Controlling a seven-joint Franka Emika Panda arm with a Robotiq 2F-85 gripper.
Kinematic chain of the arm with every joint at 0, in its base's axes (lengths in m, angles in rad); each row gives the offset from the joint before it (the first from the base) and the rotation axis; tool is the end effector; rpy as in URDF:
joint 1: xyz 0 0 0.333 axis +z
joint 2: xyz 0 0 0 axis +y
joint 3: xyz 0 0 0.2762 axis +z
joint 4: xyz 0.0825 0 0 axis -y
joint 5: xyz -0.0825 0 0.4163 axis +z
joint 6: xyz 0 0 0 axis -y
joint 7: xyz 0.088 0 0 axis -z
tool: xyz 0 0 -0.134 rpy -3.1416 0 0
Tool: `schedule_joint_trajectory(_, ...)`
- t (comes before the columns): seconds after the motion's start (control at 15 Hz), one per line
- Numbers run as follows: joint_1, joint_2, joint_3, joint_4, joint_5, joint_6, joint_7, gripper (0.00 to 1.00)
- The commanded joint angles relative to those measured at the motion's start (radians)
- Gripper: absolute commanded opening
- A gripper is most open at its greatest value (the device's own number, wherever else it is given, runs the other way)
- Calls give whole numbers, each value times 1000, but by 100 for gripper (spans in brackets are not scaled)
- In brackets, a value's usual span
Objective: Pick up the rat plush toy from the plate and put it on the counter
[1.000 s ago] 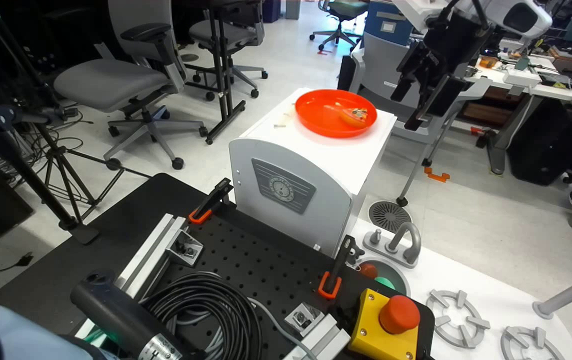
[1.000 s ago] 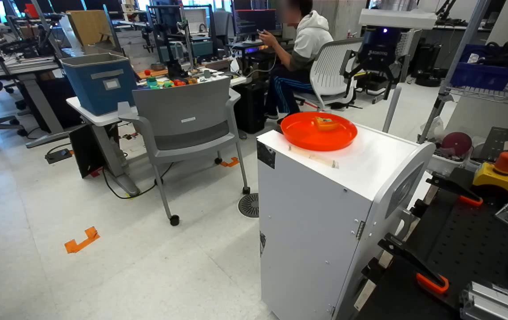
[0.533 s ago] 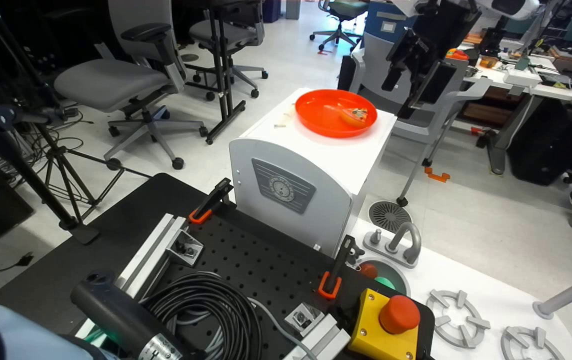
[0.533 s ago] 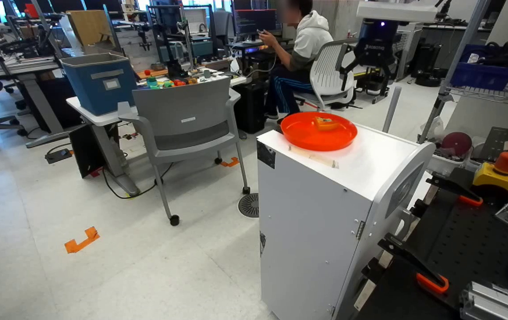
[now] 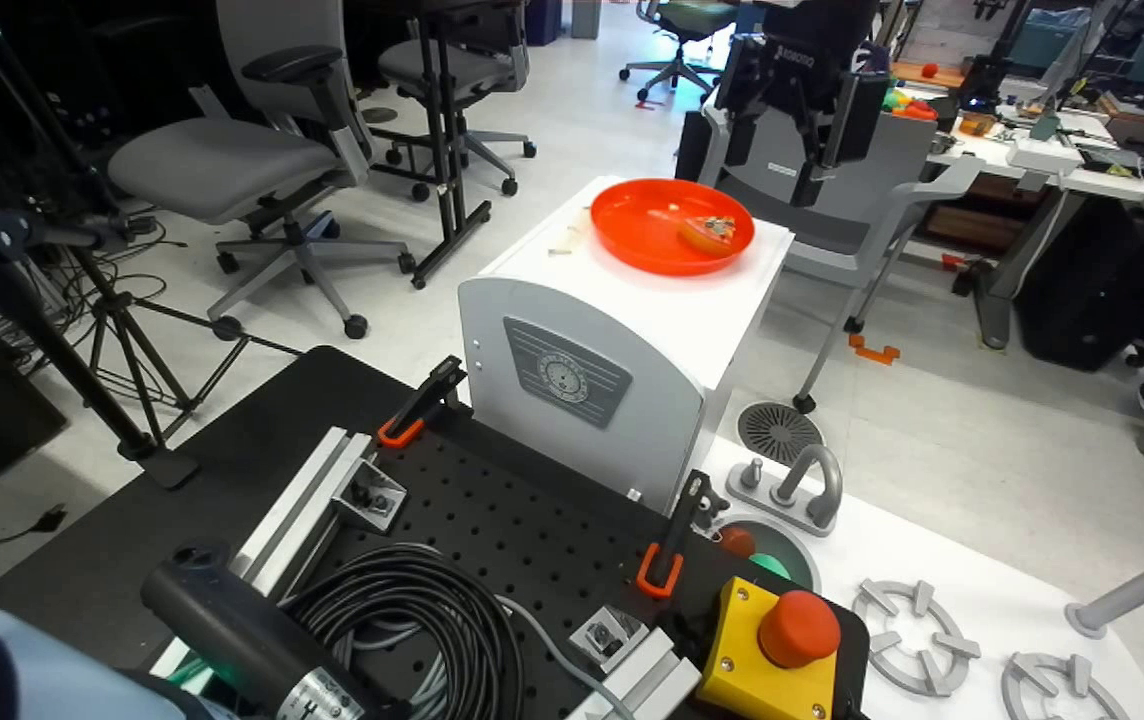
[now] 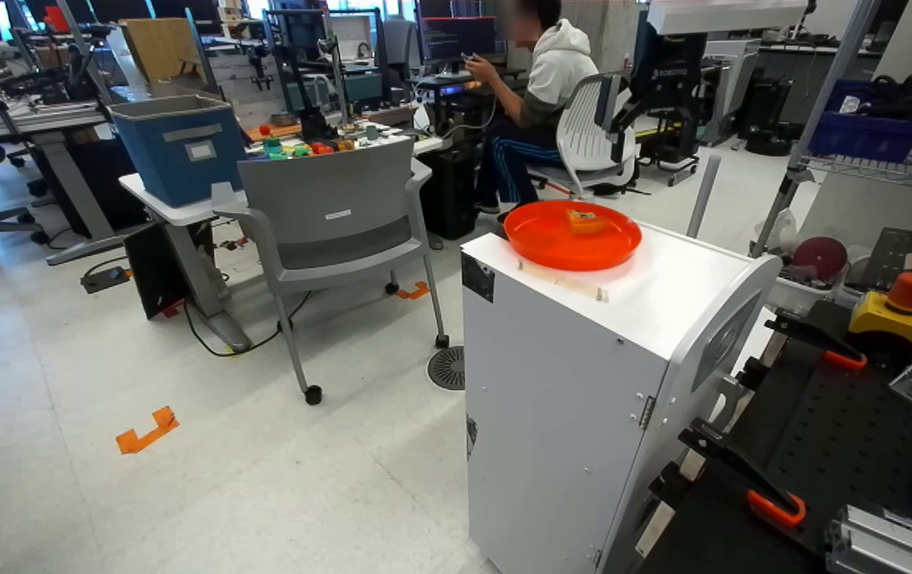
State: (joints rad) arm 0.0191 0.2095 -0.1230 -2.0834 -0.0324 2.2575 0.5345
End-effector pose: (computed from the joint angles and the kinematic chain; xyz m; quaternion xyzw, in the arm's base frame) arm 0.5850 -0.0635 0.2367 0.9526 -0.3026 -0.0113 0.0282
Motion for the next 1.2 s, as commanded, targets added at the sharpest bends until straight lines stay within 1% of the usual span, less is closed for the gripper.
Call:
schedule_joint_trajectory(0.0, 11, -62, 23, -63, -63, 76, -50, 100)
schedule_joint_trajectory(0.33, 4, -113, 64, -113, -25, 179, -175, 100)
schedule_joint_trajectory(0.47, 0, -122, 76, -117, -5, 183, -220, 100)
schedule_joint_trajectory(0.6, -3, -122, 81, -105, 4, 144, -255, 100)
schedule_joint_trajectory(0.67, 4, -98, 75, -86, -26, 146, -190, 100)
schedule_joint_trajectory(1.13, 3, -99, 77, -88, -21, 145, -215, 100)
